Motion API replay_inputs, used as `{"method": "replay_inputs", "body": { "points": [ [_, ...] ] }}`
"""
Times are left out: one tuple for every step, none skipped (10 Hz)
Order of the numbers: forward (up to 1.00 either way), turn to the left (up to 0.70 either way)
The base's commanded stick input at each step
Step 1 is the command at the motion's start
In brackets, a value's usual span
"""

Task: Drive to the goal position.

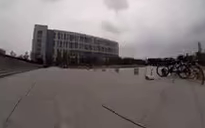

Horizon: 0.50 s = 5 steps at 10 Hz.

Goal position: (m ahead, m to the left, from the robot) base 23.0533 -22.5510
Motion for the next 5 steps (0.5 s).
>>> {"method": "replay_inputs", "body": {
  "points": [
    [1.0, -0.27],
    [1.0, -0.27],
    [1.0, -0.27],
    [1.0, -0.27],
    [1.0, -0.27]
  ]
}}
